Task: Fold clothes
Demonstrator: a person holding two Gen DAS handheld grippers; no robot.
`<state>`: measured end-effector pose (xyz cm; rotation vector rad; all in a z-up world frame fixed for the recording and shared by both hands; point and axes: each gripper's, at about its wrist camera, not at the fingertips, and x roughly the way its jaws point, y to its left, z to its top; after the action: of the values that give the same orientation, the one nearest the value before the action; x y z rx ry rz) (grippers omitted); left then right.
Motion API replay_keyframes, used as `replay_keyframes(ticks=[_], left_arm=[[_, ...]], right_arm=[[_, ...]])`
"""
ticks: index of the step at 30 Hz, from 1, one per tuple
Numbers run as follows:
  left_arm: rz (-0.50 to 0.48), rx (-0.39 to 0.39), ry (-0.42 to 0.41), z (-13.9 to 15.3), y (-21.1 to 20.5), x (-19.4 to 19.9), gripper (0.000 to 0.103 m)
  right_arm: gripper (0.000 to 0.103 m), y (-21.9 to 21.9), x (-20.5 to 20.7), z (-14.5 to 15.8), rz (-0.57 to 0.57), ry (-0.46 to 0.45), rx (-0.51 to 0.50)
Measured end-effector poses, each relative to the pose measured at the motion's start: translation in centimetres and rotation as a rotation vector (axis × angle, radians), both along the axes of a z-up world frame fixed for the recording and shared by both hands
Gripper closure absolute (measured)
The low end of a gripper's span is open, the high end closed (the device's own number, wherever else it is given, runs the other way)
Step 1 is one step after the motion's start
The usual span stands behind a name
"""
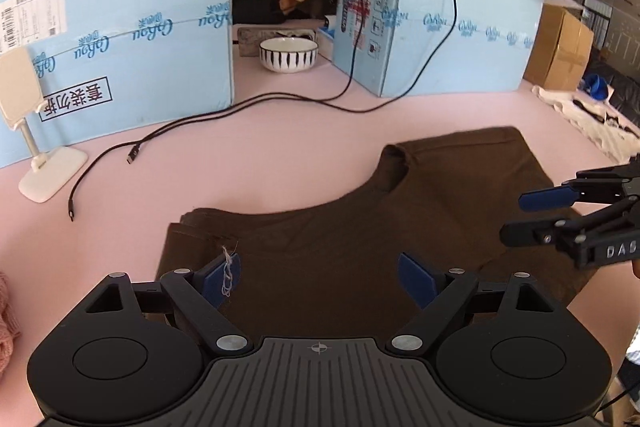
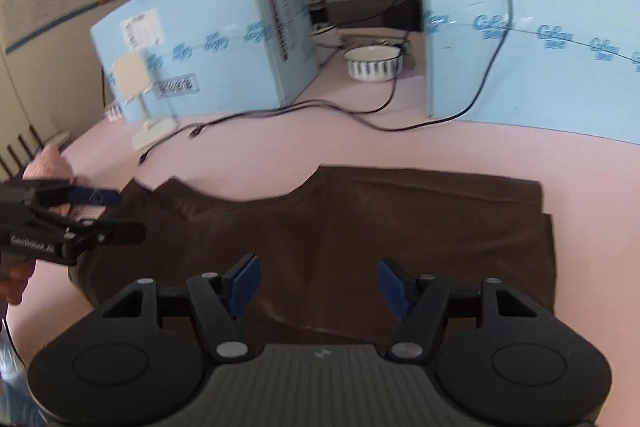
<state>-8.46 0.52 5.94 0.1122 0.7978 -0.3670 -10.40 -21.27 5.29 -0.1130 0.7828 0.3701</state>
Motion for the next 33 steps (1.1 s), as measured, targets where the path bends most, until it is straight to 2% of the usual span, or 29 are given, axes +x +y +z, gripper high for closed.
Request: replay_keyframes(ticks=[1,3,5,8,11,14,16,18,20,23,26,28,31,33], left_arm=[[0.006,0.013,0.016,-0.7,0.0,0.1,0.015],[0.020,0.027,0.041,-1.8,0.2,0.3,0.015],[0.031,-0.005,0.041,-2.7,1.3,0.1,0.014],[0.042,-0.004,0.034,-2.8,2.3,-0.4,0.014],[0.046,-0.006,0.030,-3.0,3.2,-0.8,0.014],[0.050,-0.007,0.030,-2.9,3.7,-1.0,0.014],[0.048,-0.004,0.028,-2.8,3.9,-1.2,0.014],[0.048,-0.004,0.028,-2.8,4.0,-1.3,0.014],[0.048,-0.004,0.028,-2.7,4.2,-1.5,0.014],[0.052,-0.016,0.024,-2.7,4.5,-1.7,0.015],[0.070,-0.025,0.004,-2.2,4.4,-2.2,0.014],[0.072,-0.043,-0.030,-1.4,4.3,-2.7,0.014],[0.044,-0.105,-0.065,0.0,3.7,-2.8,0.014],[0.020,-0.125,-0.082,0.5,2.8,-2.4,0.014]], right_arm=[[0.041,1.1,-0.4,-0.8,0.015,-0.006,-0.074],[0.040,1.6,-0.7,-1.6,0.013,0.008,-0.125],[0.039,0.9,-0.7,-2.0,-0.003,0.031,-0.109],[0.038,-1.4,-0.7,-2.0,-0.066,0.044,-0.091],[0.032,-3.7,-0.5,-2.0,-0.131,0.052,-0.071],[0.030,-6.0,-0.7,-2.0,-0.209,0.047,-0.088],[0.033,-7.5,-1.0,-2.0,-0.224,0.044,-0.062],[0.042,-8.3,-1.3,-1.9,-0.225,0.044,-0.043],[0.041,-9.0,-1.6,-1.7,-0.258,0.036,-0.057],[0.020,-10.2,-1.6,-2.2,-0.344,0.037,-0.079],[0.024,-12.3,-2.1,-2.6,-0.379,0.065,0.051],[0.029,-12.9,-2.8,-2.1,-0.405,0.049,0.069],[0.028,-13.4,-4.6,-0.4,-0.430,-0.036,0.080],[0.027,-12.9,-5.2,1.0,-0.390,-0.080,0.101]])
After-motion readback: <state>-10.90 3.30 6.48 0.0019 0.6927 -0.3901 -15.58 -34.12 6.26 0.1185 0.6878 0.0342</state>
